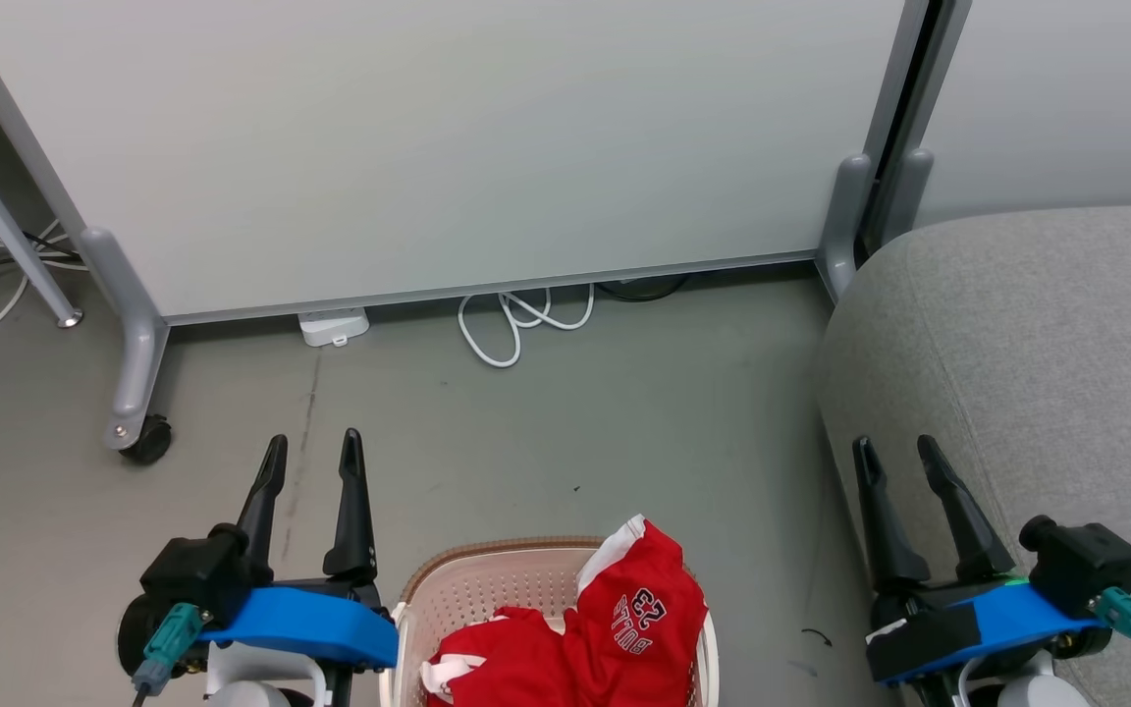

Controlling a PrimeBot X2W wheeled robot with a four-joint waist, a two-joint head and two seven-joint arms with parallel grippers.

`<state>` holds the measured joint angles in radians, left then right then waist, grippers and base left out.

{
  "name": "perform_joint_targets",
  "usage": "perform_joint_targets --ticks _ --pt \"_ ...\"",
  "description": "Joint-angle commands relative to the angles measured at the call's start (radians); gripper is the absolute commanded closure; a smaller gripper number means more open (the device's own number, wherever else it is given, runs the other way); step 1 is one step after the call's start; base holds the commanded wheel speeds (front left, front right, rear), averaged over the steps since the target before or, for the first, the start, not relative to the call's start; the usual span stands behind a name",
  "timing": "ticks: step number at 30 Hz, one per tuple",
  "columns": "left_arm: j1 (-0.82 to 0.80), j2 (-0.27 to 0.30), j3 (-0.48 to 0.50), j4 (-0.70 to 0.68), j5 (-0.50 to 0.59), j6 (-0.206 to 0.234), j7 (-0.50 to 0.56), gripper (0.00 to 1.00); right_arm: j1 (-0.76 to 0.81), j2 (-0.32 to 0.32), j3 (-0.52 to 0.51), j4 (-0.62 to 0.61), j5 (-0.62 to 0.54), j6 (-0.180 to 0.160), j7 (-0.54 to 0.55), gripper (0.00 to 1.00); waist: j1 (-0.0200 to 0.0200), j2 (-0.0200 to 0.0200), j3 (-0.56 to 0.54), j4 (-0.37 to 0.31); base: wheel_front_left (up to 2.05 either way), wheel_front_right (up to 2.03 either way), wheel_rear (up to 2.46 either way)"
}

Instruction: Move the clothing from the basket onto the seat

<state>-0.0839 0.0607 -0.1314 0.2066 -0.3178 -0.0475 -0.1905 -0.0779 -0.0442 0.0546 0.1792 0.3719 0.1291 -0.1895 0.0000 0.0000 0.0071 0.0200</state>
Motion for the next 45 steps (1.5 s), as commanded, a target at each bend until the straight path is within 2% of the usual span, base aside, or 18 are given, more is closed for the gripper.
perform_joint_targets --ticks 1,35,45 --pt "-0.017 0.007 -0.003 -0.005 0.028 -0.001 -0.01 0.0 -0.02 -0.007 0.001 -0.001 -0.03 0.002 -0.01 0.0 0.0 0.0 0.0 0.0 0.0 0.0 0.0" --pt "-0.025 0.0 -0.037 0.049 0.272 -0.013 -0.076 0.0 -0.029 -0.009 -0.012 0.059 -0.313 0.003 -0.077 0.0 0.0 0.0 0.001 0.015 0.0 0.0 0.0" --pt "-0.026 -0.004 -0.03 0.061 0.267 -0.02 -0.076 0.0 -0.03 -0.009 -0.017 0.071 -0.314 0.002 -0.077 0.0 0.0 0.0 -0.001 0.014 0.0 0.0 0.0"
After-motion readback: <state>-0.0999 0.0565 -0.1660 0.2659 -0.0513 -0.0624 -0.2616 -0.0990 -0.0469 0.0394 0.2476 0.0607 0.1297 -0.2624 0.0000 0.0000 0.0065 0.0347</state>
